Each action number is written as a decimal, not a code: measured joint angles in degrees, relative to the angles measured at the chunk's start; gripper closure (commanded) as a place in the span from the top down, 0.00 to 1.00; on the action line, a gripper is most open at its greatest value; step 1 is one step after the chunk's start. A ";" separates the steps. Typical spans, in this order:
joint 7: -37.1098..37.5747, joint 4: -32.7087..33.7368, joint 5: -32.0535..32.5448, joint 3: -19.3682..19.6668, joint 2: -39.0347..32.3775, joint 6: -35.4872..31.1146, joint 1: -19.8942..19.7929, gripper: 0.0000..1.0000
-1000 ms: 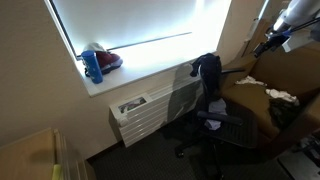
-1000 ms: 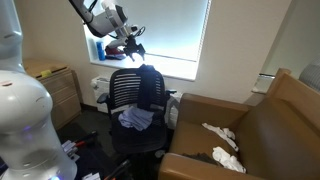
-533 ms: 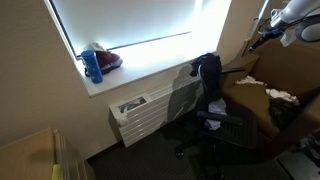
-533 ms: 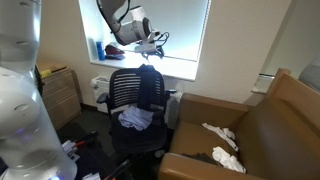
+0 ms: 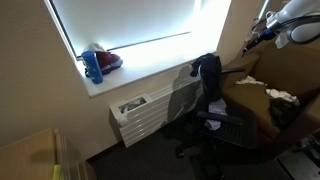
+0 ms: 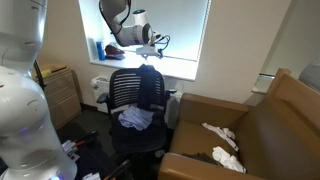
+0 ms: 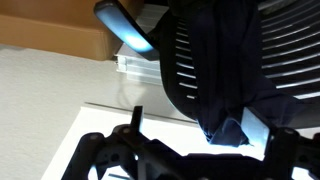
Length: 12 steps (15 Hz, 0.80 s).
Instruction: Move the black cloth from the backrest to the seat of the same chair
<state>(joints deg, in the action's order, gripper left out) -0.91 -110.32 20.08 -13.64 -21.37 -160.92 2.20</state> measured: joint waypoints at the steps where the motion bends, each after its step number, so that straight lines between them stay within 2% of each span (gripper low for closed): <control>1: -3.59 -0.50 -1.65 -0.05 -1.30 -3.40 0.08 1.00; 4: -14.59 1.65 -4.32 -2.24 -9.67 -11.55 -1.06 1.00; 8: -27.37 12.99 -4.53 -13.21 -24.45 -12.85 -7.66 1.00; 10: -29.19 16.51 -4.53 -15.09 -27.92 -12.83 -8.54 1.00; 12: -29.24 16.99 -4.50 -15.13 -28.41 -12.98 -8.50 1.00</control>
<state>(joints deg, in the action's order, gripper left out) -30.14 -93.34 15.58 -28.76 -49.78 -173.90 -6.31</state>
